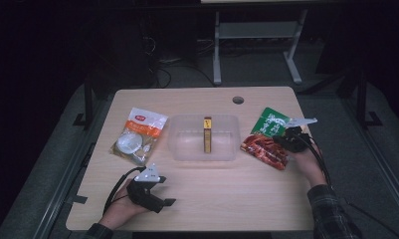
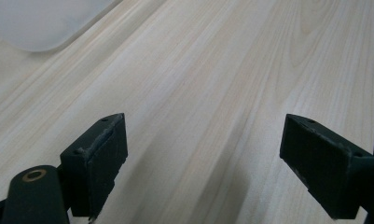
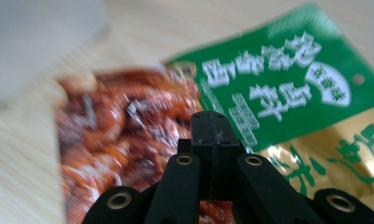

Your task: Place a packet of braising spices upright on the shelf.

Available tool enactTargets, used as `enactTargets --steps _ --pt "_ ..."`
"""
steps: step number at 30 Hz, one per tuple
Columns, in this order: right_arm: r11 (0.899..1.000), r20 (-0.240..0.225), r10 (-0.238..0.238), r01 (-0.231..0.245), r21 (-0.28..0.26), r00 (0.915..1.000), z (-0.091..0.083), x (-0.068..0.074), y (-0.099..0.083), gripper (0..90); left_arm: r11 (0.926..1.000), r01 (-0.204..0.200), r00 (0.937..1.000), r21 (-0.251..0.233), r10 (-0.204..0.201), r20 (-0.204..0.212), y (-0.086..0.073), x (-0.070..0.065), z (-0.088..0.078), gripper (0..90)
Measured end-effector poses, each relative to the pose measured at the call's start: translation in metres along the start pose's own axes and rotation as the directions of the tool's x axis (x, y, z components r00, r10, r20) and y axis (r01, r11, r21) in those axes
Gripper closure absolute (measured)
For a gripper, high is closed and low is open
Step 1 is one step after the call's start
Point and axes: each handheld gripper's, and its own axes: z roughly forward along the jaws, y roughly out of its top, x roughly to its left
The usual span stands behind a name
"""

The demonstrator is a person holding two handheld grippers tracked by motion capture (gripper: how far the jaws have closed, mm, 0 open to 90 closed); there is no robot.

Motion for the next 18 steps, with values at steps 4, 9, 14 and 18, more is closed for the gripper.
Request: enactTargets --steps 4,9,14,18 --pt "0.999 -0.001 -0.024 0.024 0.025 0.9997 0.011 -0.001 0.004 89.8 1.0000 0.001 1.0000 0.006 -0.001 -0.001 0.000 0.000 0.000 14.3" --pt "0.996 0.018 -0.056 0.055 0.069 0.9982 0.020 0.001 0.004 90.0 0.9999 0.011 0.9999 0.001 -0.011 -0.001 -0.001 0.001 0.000 14.4" --pt "0.990 0.032 -0.099 0.095 0.104 0.9945 0.022 0.006 0.005 90.0 1.0000 0.004 1.0000 0.008 -0.004 0.003 -0.001 0.000 0.001 14.4" --pt "0.981 0.040 -0.146 0.139 0.132 0.9885 0.021 0.013 0.006 90.0 0.9999 -0.001 1.0000 0.017 0.001 0.008 -0.001 -0.002 0.003 14.4"
